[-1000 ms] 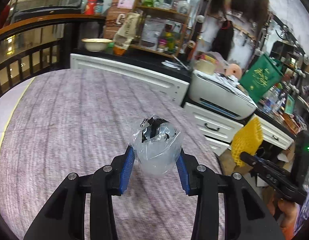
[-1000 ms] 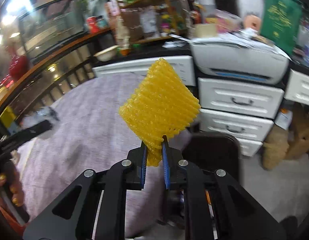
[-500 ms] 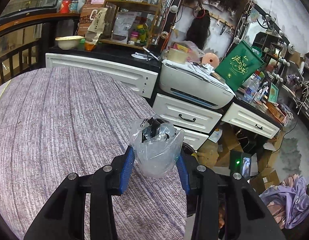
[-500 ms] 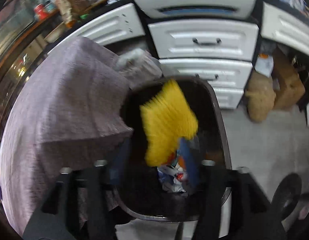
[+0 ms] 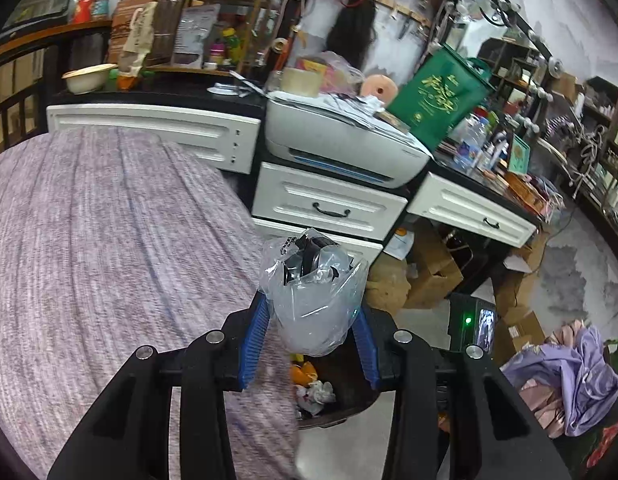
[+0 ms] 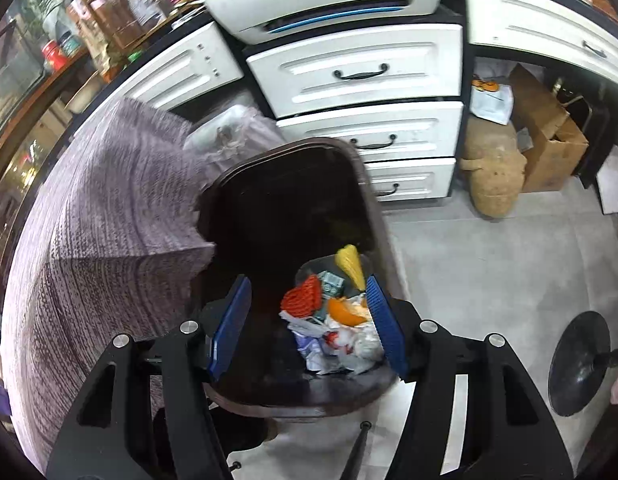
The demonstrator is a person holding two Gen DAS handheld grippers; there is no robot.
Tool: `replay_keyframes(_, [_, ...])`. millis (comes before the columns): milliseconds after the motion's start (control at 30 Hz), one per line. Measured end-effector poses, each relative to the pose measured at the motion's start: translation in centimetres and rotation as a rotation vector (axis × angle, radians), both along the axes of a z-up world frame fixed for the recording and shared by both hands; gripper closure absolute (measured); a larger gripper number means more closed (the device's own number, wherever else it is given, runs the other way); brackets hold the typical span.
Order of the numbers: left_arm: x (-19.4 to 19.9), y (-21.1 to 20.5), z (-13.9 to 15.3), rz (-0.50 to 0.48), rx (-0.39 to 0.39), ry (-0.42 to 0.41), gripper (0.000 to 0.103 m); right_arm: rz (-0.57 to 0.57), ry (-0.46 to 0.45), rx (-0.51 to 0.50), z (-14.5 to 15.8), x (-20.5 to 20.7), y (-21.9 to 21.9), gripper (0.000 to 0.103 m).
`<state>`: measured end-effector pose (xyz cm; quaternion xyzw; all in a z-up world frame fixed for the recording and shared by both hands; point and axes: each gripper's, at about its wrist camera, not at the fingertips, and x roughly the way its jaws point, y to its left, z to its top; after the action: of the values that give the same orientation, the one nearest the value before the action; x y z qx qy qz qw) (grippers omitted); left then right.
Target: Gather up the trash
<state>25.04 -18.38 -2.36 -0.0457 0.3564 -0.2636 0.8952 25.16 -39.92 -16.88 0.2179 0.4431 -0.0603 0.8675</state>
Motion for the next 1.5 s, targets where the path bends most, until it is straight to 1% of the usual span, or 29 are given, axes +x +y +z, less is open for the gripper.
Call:
replay_keyframes(133, [-0.1, -2.1, -0.9, -0.041, 0.017, 0.015, 0.063, -0.038, -0.007, 0.005, 0.4, -1.3, -1.8, 0.043])
replay_keyframes(233, [0.0, -3.9, -2.1, -0.061, 0.049, 0.021, 0.063, -0.066, -0.015, 0.015, 0.7, -2.4, -3.0, 0.043])
replay_keyframes(333, [0.2, -5.1, -3.6, -0.083, 0.068, 0.053, 0.063, -0.085, -0.023, 0.011, 1.1, -3.5, -3.9, 0.043])
replay_keyframes(500, [0.7, -7.5, -6.5, -0.108, 0.141, 0.093, 0.063, -0.119, -0.028, -0.017, 1.6, -5.1, -5.4, 0.043])
replay_keyframes(600, [0.8, -8.9, -7.7, -0.121, 0.209, 0.083, 0.063, -0.132, -0.027, -0.018, 1.6, -5.9, -6.2, 0.043])
replay_keyframes(667, [0.9, -9.9, -8.5, -0.142, 0.240, 0.091, 0.063, -0.137, -0.025, -0.019, 1.5, -6.1, -6.4, 0.043])
replay_keyframes(767, [1.0, -11.0, -9.2, -0.147, 0.280, 0.079, 0.056, -0.142, -0.022, -0.016, 1.3, -6.5, -6.6, 0.043])
replay_keyframes(800, [1.1, -11.3, -9.3, -0.146, 0.288, 0.074, 0.051, -0.143, -0.024, -0.012, 1.4, -6.7, -6.7, 0.043])
replay_keyframes(833, [1.2, -11.5, -9.4, -0.145, 0.294, 0.070, 0.043, -0.143, -0.027, -0.014, 1.4, -6.8, -6.7, 0.043])
replay_keyframes(867, [1.4, -11.8, -9.4, -0.145, 0.297, 0.062, 0.039, -0.144, -0.029, -0.019, 1.5, -7.0, -6.7, 0.043])
replay_keyframes(933, [1.3, -12.1, -9.2, -0.147, 0.294, 0.043, 0.026, -0.149, -0.034, -0.029, 1.8, -7.4, -6.8, 0.043])
replay_keyframes(1000, [1.1, -12.2, -8.9, -0.138, 0.302, 0.014, 0.021, -0.155, -0.037, -0.033, 2.0, -7.8, -6.9, 0.043])
replay_keyframes(1133, [0.3, -11.4, -8.1, -0.133, 0.287, -0.001, 0.015, -0.162, -0.046, -0.056, 2.5, -8.8, -6.9, 0.043])
replay_keyframes(1267, [-0.9, -10.2, -6.7, -0.125, 0.264, -0.029, 0.013, -0.169, -0.076, -0.077, 3.7, -9.5, -6.5, 0.043])
replay_keyframes(1300, [-1.3, -9.9, -6.2, -0.122, 0.261, -0.042, 0.011, -0.175, -0.096, -0.090, 4.4, -9.9, -6.2, 0.039])
replay_keyframes(1333, [-1.9, -9.0, -5.4, -0.110, 0.255, -0.066, 0.010, -0.179, -0.111, -0.097, 5.0, -10.1, -6.0, 0.033])
replay_keyframes(1367, [-2.3, -8.5, -4.9, -0.103, 0.248, -0.079, 0.007, -0.185, -0.134, -0.102, 5.8, -10.5, -5.7, 0.020])
replay_keyframes(1400, [-2.9, -7.4, -4.0, -0.093, 0.231, -0.099, 0.006, -0.196, -0.176, -0.106, 6.9, -11.1, -5.1, 0.018])
replay_keyframes(1500, [-4.9, -3.9, -2.0, -0.049, 0.188, -0.152, 0.006, -0.188, -0.258, -0.119, 9.6, -12.1, -2.9, 0.017])
